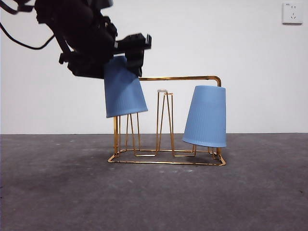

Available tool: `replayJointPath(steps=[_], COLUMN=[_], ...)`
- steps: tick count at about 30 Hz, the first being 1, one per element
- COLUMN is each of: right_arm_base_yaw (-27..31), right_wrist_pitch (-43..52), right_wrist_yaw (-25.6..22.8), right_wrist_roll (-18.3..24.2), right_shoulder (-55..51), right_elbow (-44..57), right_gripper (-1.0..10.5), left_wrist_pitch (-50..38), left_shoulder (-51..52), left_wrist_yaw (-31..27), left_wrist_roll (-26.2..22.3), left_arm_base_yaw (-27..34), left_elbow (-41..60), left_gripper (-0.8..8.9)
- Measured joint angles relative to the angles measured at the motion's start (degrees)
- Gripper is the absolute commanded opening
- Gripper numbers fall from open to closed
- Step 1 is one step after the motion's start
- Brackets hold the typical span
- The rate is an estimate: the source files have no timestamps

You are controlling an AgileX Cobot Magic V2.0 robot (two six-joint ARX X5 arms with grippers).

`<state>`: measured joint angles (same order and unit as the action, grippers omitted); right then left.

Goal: Pick up cup 1,put cup 1 in the cup rack,pick up cup 2,put cup 2 in the cup rack

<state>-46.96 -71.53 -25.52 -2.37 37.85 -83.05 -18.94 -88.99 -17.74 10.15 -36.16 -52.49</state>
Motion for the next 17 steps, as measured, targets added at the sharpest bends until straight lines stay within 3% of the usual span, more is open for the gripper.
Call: replayJointPath(steps=[17], right_arm_base_yaw=[0.0], right_wrist_pitch=[0.0], right_wrist_yaw=[0.0], right_wrist_roll=[0.0], right_shoulder=[0.0], right_elbow=[0.0], right_gripper=[2.5], left_wrist_pitch=[4.4], left_shoulder=[-4.3], left_wrist_yaw=[0.1], left_wrist_roll=[0.0], left_arm_base_yaw=[0.4], left_elbow=[0.0], left_gripper=[-0.08])
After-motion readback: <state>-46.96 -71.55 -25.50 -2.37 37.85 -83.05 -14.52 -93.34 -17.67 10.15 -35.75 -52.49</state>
